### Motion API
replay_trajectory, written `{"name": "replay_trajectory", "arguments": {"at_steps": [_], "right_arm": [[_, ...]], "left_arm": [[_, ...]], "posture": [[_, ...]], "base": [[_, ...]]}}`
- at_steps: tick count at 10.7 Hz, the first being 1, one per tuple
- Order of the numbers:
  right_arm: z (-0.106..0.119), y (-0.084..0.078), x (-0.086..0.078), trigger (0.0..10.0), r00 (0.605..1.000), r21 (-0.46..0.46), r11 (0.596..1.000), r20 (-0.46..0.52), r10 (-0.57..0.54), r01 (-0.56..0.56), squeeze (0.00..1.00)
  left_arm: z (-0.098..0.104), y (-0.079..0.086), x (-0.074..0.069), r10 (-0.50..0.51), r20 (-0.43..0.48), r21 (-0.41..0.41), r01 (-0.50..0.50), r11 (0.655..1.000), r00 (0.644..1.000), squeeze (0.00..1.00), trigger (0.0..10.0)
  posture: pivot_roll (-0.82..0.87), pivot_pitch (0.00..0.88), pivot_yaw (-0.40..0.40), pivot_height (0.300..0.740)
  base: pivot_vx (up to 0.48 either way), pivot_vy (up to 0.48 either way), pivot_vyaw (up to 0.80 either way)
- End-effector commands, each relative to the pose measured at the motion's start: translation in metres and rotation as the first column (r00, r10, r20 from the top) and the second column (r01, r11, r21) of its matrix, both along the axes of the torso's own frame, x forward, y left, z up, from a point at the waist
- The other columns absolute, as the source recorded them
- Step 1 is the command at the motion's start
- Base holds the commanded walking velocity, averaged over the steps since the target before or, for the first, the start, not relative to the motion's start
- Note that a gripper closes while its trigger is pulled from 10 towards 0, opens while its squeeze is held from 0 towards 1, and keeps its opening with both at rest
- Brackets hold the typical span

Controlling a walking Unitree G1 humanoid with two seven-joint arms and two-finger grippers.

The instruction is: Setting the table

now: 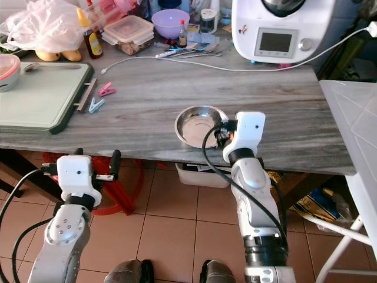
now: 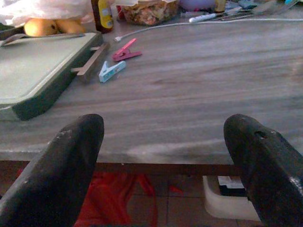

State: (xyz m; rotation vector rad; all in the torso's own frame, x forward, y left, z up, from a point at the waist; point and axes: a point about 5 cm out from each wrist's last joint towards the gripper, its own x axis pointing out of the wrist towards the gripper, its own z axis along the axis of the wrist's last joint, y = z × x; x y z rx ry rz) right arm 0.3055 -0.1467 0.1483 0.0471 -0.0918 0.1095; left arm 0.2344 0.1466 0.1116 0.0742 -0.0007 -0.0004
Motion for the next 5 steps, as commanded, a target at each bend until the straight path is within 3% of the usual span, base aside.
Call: {"name": "replay_trajectory", "arguments": {"at_steps": [1,3,5], "right_arm": [[0.005,0.001,-0.006,10.0,0.999,-0.044,0.999,0.042,0.017,-0.015,0.0],[0.002,-0.008,-0.026,10.0,0.998,-0.084,0.996,0.059,0.0,0.005,0.0],[-0.005,-0.015,-0.029,10.0,0.999,-0.106,0.994,0.031,-0.03,0.033,0.0]], "left_arm": [[0.0,0.002,-0.001,0.009,-0.004,0.002,-0.009,1.0,1.0,0.0,10.0],[0.0,0.004,0.002,0.024,-0.002,-0.004,-0.024,1.0,1.0,0.0,10.0],[-0.001,0.004,0.003,0.03,-0.002,-0.006,-0.03,1.0,1.0,0.0,10.0]], "posture": [[0.05,0.126,0.022,0.74],[0.04,0.112,0.018,0.74],[0.03,0.105,0.018,0.74]], "base": [[-0.33,0.0,0.0],[-0.381,0.0,0.0],[-0.39,0.0,0.0]]}}
